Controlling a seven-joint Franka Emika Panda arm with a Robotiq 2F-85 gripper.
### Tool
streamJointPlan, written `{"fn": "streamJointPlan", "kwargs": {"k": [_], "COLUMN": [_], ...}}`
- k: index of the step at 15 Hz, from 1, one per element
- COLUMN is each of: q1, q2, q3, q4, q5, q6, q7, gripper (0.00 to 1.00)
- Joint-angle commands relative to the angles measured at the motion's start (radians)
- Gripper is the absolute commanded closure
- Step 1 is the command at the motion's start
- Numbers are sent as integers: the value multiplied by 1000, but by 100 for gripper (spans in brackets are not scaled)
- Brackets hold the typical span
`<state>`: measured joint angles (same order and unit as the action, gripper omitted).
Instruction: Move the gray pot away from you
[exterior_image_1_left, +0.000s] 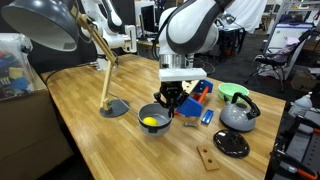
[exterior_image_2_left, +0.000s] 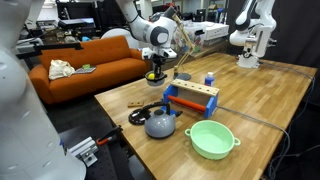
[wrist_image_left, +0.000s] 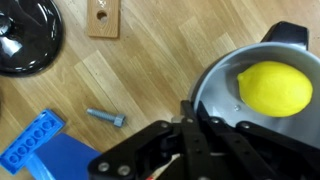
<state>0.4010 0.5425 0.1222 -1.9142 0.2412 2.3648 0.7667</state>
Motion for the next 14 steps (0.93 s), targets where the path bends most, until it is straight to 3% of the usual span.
{"fn": "streamJointPlan", "kwargs": {"k": [1,9,11,12,14], "q1": [-20,-10,-5,-6,-14], "q2": [9,63,72,76,79], "q3": [25,15,12,13,22], "q4": [-1,18,29,34,46], "q5": [41,26,12,13,21], "q6": [24,33,25,24,19], "q7": [24,81,88,89,71], "gripper": [99,99,88,88,63]}}
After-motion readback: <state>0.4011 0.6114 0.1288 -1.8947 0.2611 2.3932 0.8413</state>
